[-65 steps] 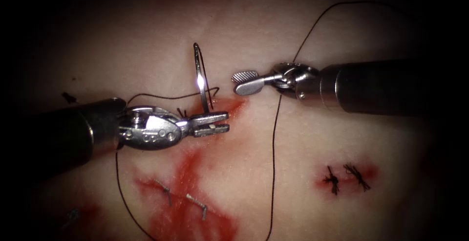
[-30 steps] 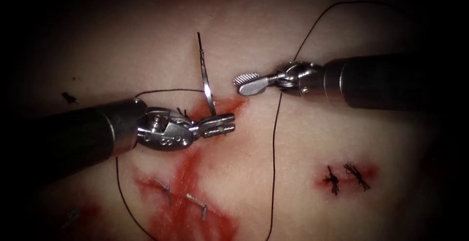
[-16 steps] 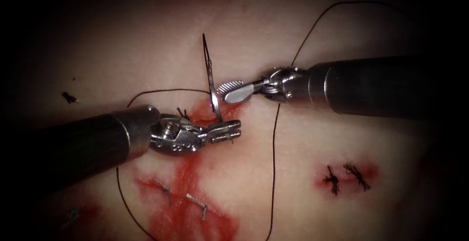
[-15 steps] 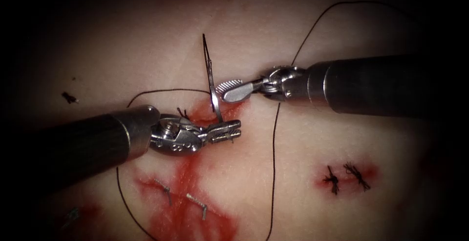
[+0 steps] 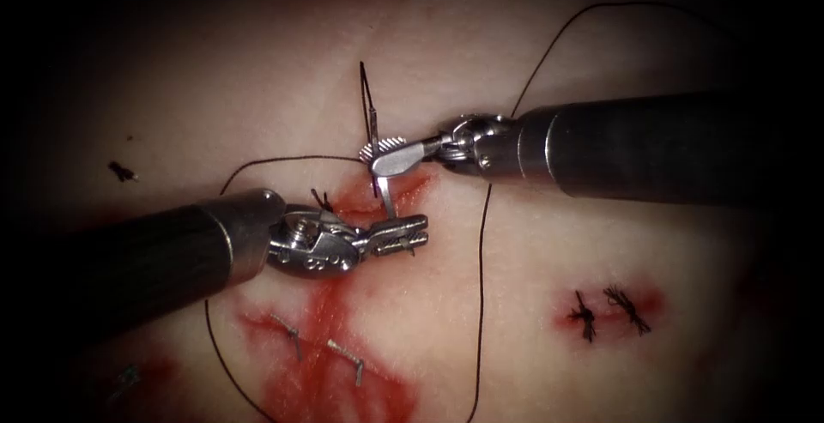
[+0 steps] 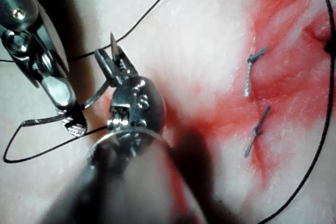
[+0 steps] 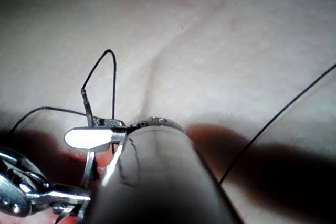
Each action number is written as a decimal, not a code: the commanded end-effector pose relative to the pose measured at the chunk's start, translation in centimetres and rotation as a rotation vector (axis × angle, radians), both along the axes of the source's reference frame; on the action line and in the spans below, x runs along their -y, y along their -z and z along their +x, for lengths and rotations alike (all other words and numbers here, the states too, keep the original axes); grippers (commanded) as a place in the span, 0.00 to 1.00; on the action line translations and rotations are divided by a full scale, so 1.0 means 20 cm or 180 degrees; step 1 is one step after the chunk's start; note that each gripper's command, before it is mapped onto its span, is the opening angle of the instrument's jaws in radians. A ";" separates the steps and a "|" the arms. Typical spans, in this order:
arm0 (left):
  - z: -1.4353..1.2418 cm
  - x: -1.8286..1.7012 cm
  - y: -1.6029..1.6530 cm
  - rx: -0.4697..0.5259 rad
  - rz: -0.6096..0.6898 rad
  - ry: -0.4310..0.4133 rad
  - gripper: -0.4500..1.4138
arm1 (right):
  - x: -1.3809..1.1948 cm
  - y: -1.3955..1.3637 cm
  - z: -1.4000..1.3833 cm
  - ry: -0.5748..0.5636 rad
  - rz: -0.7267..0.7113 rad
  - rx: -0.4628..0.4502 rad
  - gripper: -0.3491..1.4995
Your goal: Wound Closure
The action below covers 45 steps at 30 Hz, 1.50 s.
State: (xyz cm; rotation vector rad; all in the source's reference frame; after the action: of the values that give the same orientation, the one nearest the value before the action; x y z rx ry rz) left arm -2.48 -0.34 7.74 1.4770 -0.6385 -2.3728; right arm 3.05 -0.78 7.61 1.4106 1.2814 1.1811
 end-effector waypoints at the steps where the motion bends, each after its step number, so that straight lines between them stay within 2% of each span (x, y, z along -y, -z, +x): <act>1: -0.003 -0.001 -0.003 -0.0001 0.0000 -0.0004 0.00 | 0.002 -0.003 0.005 0.0004 -0.0003 -0.0005 0.99; 9: -0.003 -0.001 -0.003 -0.0008 0.0003 -0.0009 0.00 | 0.005 -0.004 0.007 0.0011 -0.0023 -0.0003 0.96; 13: -0.003 -0.001 -0.003 -0.0008 0.0003 -0.0009 0.00 | 0.006 -0.004 0.007 0.0021 -0.0066 -0.0017 0.93; 14: -0.003 -0.001 -0.003 -0.0009 0.0003 -0.0009 0.00 | 0.006 -0.004 0.007 0.0006 -0.0100 -0.0024 0.89; 15: -0.003 -0.001 -0.003 -0.0009 0.0003 -0.0008 0.00 | 0.006 -0.004 0.006 0.0056 -0.0180 0.0043 0.47; 16: -0.003 -0.001 -0.003 -0.0009 0.0003 -0.0008 0.00 | 0.006 -0.004 0.006 0.0056 -0.0180 0.0043 0.47; 17: -0.003 0.000 -0.003 -0.0009 0.0003 -0.0008 0.00 | 0.007 -0.004 0.006 0.0156 -0.0605 0.0343 0.00; 19: -0.004 0.000 -0.003 -0.0017 0.0006 -0.0012 0.00 | 0.007 -0.004 0.006 0.0183 -0.0835 0.0455 0.00; 26: -0.005 0.001 -0.002 -0.0021 0.0021 -0.0045 0.00 | 0.004 -0.003 0.003 -0.0051 -0.0783 0.0519 0.00; 27: -0.005 0.002 -0.002 -0.0028 0.0030 -0.0062 0.30 | 0.003 -0.003 0.002 -0.0050 -0.0781 0.0519 0.00; 28: -0.005 0.002 -0.002 -0.0028 0.0030 -0.0062 0.49 | 0.003 -0.003 0.001 -0.0058 -0.0779 0.0528 0.00; 29: -0.005 0.002 -0.002 -0.0028 0.0030 -0.0062 0.49 | 0.003 -0.003 0.001 -0.0058 -0.0779 0.0528 0.00; 30: -0.006 0.002 -0.002 -0.0005 0.0149 -0.0011 0.70 | 0.003 -0.004 0.000 -0.0063 -0.0778 0.0521 0.00; 31: -0.006 0.002 -0.002 -0.0005 0.0149 -0.0011 0.70 | 0.003 -0.004 0.000 -0.0063 -0.0778 0.0521 0.00; 32: -0.005 0.002 -0.001 0.0025 0.0287 0.0045 0.84 | 0.002 -0.004 0.000 -0.0083 -0.0812 0.0509 0.00; 33: -0.005 0.002 -0.001 0.0041 0.0358 0.0070 0.87 | 0.001 -0.004 0.000 -0.0096 -0.0848 0.0503 0.00; 34: -0.005 0.002 -0.001 0.0041 0.0358 0.0070 0.87 | 0.001 -0.004 0.000 -0.0096 -0.0848 0.0503 0.00; 36: -0.001 0.002 0.000 0.0119 0.0608 0.0125 0.91 | 0.000 -0.005 -0.001 -0.0183 -0.0951 0.0455 0.00; 40: 0.005 0.002 0.000 0.0194 0.0937 0.0104 0.91 | -0.004 -0.007 -0.002 -0.0343 -0.1232 0.0400 0.00; 41: 0.008 0.002 -0.001 0.0204 0.1162 0.0074 0.82 | -0.005 -0.008 -0.003 -0.0494 -0.1614 0.0344 0.00; 42: 0.010 0.002 -0.001 0.0195 0.1274 0.0036 0.68 | -0.006 -0.009 -0.003 -0.0535 -0.1707 0.0299 0.00; 43: 0.014 0.001 -0.003 0.0175 0.1596 0.0011 0.42 | -0.006 -0.010 -0.004 -0.0622 -0.1891 0.0248 0.00; 45: 0.017 -0.001 -0.005 0.0185 0.1823 0.0008 0.06 | -0.006 -0.010 -0.004 -0.0642 -0.2006 0.0231 0.00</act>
State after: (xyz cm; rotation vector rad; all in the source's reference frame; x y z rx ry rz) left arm -2.09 -0.33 7.77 1.7532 0.0559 -2.6497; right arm 2.91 -0.60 7.74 0.7830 1.5896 0.8346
